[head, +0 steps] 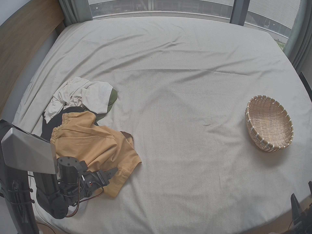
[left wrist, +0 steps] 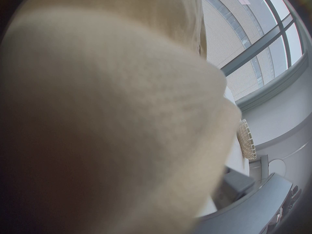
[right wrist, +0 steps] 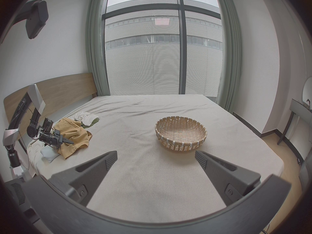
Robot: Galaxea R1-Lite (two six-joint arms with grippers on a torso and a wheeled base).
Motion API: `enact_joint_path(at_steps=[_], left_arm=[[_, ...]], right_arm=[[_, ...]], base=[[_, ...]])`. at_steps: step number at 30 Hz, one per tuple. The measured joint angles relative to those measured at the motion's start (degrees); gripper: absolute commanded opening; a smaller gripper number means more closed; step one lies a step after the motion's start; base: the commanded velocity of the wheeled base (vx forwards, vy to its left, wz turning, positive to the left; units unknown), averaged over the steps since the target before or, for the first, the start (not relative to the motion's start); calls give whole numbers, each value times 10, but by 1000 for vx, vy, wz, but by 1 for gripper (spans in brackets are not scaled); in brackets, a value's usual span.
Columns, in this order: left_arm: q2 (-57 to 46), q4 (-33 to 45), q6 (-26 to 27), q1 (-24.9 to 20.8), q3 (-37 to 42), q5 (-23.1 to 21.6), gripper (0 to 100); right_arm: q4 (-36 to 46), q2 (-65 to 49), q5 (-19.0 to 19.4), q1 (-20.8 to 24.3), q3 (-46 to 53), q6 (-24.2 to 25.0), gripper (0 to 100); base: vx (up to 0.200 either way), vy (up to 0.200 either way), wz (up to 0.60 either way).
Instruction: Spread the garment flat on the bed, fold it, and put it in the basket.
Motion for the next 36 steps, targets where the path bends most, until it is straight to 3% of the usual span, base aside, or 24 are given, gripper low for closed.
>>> enact_joint_path(at_steps=[6,17,36], left_arm=[[1,0,-6,-17,-19,0,0],[-16,1,-34,-85,-76,6,0],[-13,31,-35,-197,-179,12,0]], right_arm=[[0,0,0,0,0,0,100],[0,0,0,0,0,0,100],[-1,0,0,0,0,1,100]], base=[[0,0,0],[0,0,0],[0,0,0]])
